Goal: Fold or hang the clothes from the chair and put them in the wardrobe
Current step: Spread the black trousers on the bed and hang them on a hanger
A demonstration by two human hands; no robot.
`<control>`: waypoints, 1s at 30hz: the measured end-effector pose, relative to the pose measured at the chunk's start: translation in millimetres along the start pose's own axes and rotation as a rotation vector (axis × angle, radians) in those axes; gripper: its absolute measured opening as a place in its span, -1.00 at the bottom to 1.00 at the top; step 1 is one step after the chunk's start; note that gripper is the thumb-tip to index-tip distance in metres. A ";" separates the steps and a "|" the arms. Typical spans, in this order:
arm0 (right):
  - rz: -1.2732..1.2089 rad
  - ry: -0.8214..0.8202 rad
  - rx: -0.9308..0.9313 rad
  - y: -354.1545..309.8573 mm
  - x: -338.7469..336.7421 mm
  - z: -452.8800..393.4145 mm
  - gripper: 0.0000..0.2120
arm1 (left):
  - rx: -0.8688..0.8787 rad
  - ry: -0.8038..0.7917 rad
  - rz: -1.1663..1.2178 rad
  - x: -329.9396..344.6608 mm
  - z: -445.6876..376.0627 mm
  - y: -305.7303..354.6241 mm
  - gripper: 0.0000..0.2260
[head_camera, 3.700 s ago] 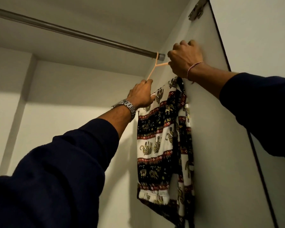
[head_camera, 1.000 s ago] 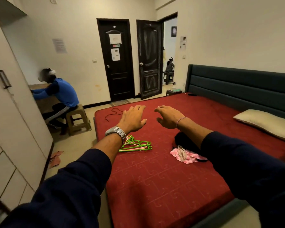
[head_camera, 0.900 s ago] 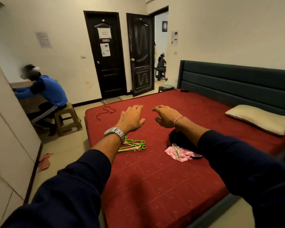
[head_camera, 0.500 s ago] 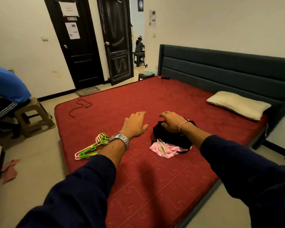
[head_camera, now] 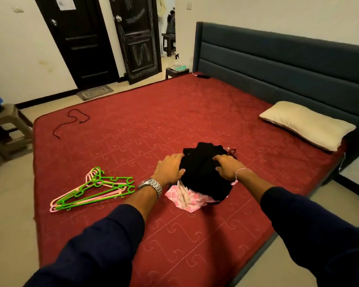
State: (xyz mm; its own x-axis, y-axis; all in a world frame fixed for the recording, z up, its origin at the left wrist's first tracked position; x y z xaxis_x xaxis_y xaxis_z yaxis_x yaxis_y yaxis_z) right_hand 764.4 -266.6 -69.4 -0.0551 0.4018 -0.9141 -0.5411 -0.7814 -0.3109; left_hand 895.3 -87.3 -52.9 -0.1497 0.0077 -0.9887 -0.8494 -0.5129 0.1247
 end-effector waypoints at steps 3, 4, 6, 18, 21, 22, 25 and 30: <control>-0.043 -0.039 0.030 36.4 17.3 -37.6 -0.51 | -0.025 -0.056 -0.002 29.8 -38.4 7.0 -0.44; -0.071 -0.041 0.045 46.2 21.5 -49.9 -0.52 | -0.035 -0.070 -0.007 39.6 -50.7 8.5 -0.44; -0.127 -0.054 0.070 62.7 34.0 -73.7 -0.53 | -0.060 -0.105 -0.007 61.5 -73.2 8.9 -0.43; -0.164 -0.050 0.229 98.2 112.6 -163.2 -0.38 | -0.140 -0.288 0.206 174.2 -161.2 10.4 -0.28; -0.135 0.001 0.214 102.8 112.3 -169.9 -0.69 | -0.135 -0.286 0.263 182.5 -173.0 15.4 -0.26; -0.150 0.033 0.206 103.5 110.4 -170.5 -0.73 | -0.134 -0.285 0.275 184.2 -176.1 16.7 -0.25; -0.347 0.167 0.147 101.8 99.0 -167.2 -0.76 | -0.134 -0.284 0.298 185.4 -183.1 22.4 -0.21; -0.746 0.352 0.084 101.3 60.3 -153.3 -0.83 | -0.166 -0.265 0.556 183.0 -187.5 36.5 -0.05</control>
State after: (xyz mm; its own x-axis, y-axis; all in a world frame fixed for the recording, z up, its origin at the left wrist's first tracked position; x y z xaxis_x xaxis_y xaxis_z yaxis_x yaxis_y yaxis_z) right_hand 835.0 -394.7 -196.0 0.6017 0.6165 -0.5078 -0.3932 -0.3248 -0.8602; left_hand 931.8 -265.6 -244.9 -0.6837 -0.0967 -0.7234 -0.5224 -0.6272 0.5776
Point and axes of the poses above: each hand's wrist, its own z-axis away from the middle knuckle, its own x-axis out of the palm, y = z × x, the point moved 6 cm from there along -z, towards the middle knuckle, and after that the axes turned 6 degrees about -z, right-handed, at the moved point
